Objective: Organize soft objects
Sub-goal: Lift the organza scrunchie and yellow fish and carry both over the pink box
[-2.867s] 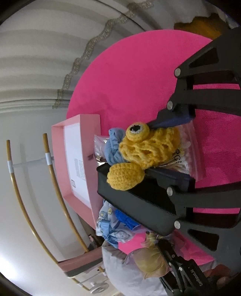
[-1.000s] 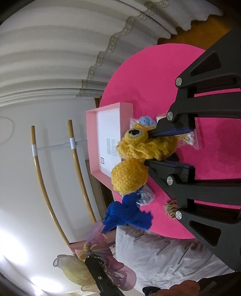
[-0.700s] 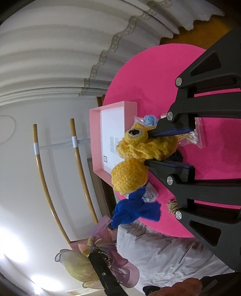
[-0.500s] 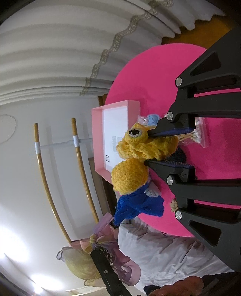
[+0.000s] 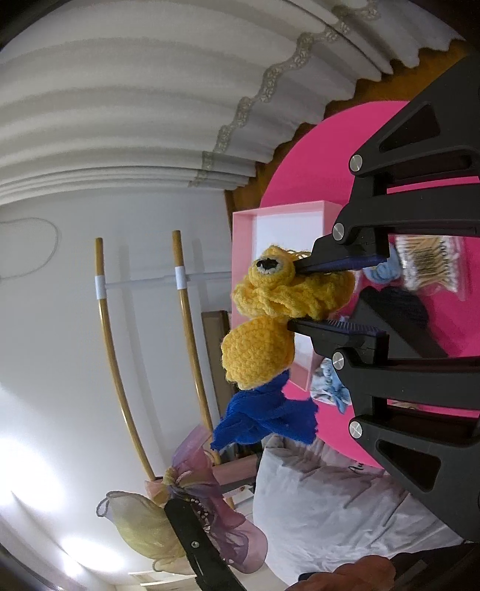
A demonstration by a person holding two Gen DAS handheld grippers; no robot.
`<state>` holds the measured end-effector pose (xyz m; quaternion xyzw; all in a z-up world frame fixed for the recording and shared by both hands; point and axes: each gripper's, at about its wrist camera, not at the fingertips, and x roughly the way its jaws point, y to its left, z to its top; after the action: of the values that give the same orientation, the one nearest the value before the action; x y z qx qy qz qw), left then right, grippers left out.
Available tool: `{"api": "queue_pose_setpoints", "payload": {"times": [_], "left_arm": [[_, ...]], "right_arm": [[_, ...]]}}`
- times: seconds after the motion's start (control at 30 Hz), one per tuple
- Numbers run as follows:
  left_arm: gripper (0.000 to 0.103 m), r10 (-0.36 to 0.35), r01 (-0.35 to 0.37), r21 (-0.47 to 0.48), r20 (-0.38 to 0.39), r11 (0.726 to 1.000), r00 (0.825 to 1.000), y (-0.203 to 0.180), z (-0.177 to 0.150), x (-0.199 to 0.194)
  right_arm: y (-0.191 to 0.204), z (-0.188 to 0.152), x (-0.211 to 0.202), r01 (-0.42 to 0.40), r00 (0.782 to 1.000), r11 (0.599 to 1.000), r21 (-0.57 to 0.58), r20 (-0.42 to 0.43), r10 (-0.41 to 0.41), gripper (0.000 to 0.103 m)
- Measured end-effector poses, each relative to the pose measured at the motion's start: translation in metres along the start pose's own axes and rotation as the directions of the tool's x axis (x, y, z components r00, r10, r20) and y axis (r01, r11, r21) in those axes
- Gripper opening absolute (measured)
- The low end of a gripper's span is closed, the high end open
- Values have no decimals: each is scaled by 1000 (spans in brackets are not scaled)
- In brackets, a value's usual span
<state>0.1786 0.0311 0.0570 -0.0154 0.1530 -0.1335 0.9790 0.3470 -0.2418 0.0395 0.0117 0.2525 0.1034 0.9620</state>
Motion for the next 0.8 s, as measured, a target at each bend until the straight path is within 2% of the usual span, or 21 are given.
{"api": "queue_pose_setpoints", "payload": {"times": [0.27,0.47,0.8], "left_arm": [[23,4,-4,0,-69,1000,998,8,15,78],[23,0,-2,-15,-138,1000,990,11,33,153],[23,4,-17,-40,-292,999,956,-3,48,284]], "right_arm": [[-12,36,51,-8,999,1000,19,-50,9,22],[-34,63,110,-9,993,996,86,-115,18,22],[-68,80,217,19,962,986,164,-272,26,22]]}}
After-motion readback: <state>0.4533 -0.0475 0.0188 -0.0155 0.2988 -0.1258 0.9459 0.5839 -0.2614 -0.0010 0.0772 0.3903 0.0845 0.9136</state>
